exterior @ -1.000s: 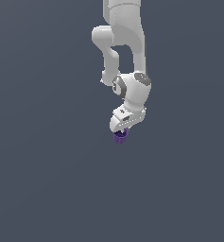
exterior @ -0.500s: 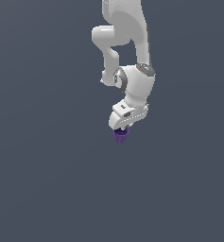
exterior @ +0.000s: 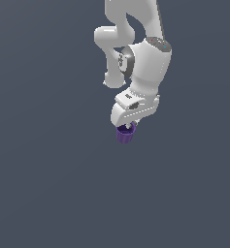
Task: Pick up the object and move it to a goal position.
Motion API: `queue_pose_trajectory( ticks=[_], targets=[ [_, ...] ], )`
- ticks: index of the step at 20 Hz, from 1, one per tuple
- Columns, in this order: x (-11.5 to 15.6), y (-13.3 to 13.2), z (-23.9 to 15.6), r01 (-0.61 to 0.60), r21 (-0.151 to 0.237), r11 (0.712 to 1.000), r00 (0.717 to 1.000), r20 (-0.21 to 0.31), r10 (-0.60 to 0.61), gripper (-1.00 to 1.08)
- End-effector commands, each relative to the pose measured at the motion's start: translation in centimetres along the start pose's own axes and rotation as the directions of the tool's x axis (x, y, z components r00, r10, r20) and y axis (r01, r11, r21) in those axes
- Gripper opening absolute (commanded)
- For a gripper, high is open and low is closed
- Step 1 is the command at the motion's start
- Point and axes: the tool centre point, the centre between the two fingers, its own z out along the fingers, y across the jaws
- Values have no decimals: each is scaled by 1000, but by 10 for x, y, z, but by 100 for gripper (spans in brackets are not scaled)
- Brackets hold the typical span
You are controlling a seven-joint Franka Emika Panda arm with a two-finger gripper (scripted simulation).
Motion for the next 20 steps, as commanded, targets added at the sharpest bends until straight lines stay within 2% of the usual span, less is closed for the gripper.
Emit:
queue_pose_trajectory(
  ticks=[1,12,20],
  targets=[
    [9,11,-24,0,1,1000,1000,-1,0,-100],
    [46,54,-115,-1,-1,1000,1000,-1,1,-100],
    [63,74,-153,-2,-4,1000,1000,0,2,-100]
  ],
)
